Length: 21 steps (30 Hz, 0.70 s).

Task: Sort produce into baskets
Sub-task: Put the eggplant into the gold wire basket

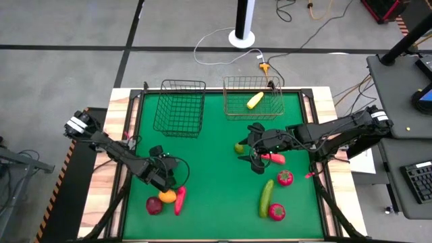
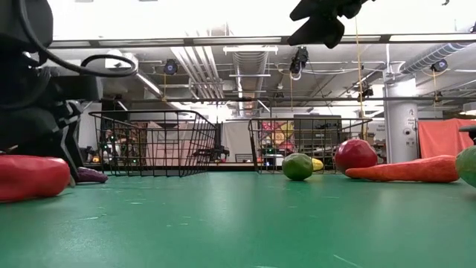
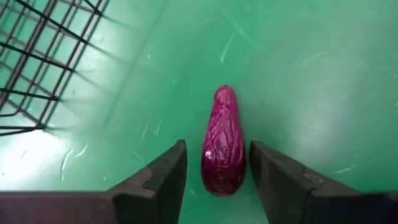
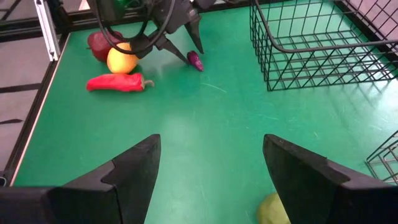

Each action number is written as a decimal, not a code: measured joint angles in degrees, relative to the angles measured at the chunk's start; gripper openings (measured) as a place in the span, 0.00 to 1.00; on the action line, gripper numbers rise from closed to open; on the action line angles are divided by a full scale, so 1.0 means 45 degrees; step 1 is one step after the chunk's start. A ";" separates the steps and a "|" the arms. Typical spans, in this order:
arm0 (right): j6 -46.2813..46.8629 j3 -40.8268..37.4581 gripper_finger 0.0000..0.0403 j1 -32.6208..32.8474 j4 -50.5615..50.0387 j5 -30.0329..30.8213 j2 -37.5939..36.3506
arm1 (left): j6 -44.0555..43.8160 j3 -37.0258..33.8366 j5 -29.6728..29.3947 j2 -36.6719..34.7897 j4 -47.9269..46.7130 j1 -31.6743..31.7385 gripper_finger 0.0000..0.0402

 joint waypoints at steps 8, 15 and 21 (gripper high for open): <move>-0.0073 0.0000 0.69 0.0000 0.0081 0.0000 0.0000 | -0.0195 -0.0230 -0.0039 -0.0015 0.0290 -0.0010 0.29; -0.0083 0.0000 0.69 0.0000 0.0081 0.0000 0.0000 | -0.0391 -0.0358 -0.0157 0.0000 0.0211 -0.0005 0.18; -0.0083 0.0000 0.69 0.0000 0.0081 0.0000 0.0000 | -0.0382 -0.0351 -0.0186 -0.0057 0.0193 0.0000 0.16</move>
